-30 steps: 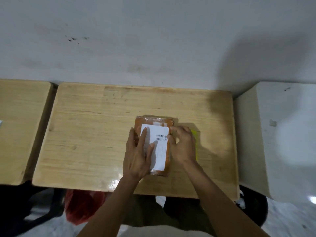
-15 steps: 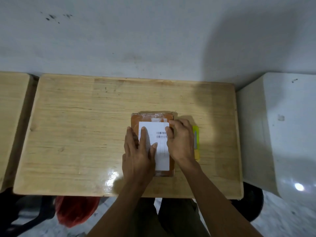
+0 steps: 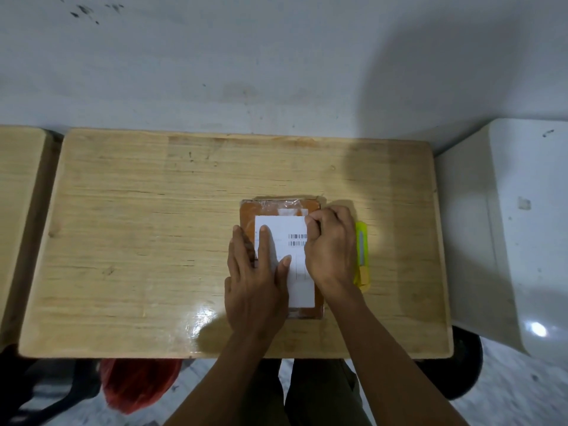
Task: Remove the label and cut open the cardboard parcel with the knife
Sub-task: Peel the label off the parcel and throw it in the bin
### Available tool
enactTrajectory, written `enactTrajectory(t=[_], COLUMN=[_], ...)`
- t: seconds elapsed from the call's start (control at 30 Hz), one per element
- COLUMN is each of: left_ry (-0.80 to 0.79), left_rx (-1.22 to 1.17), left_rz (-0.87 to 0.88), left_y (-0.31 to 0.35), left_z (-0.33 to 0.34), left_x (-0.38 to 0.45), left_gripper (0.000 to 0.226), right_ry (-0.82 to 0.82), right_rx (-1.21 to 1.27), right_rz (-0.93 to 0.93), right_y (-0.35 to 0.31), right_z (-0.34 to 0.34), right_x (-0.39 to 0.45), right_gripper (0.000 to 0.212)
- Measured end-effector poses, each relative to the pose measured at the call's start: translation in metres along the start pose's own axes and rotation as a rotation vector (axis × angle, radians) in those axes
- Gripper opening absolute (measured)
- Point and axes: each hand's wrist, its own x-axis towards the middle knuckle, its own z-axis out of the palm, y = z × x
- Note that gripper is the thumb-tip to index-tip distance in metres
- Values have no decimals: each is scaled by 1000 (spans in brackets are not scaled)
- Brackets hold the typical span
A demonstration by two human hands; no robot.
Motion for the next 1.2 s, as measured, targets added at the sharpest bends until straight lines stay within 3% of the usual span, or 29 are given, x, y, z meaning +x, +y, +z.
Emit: enactTrajectory(t=[0.13,0.2,0.73,0.9,1.2], left_ry=[2,-1,-49,-53,-66], left_rx=[4,0,-14,-13,-36], left_rz=[-6,-10,-12,-11,-24], left_y=[1,2,8,7,8], left_z=[0,0,-8,-7,-8], left_x=[0,0,8,7,7], left_gripper=[68,69,66,67,68], right_ry=[-65,-92,-312,-230,-164], right_rx=[-188,-224,-95,0,108], right_rz=[-27,-45,-32,-47,-77], right_y=[-4,-4,4,9,23], right_z=[-3,-3,-16,-16,-16], right_x=[6,7,7,4,7], right_gripper=[7,16,28,5,16])
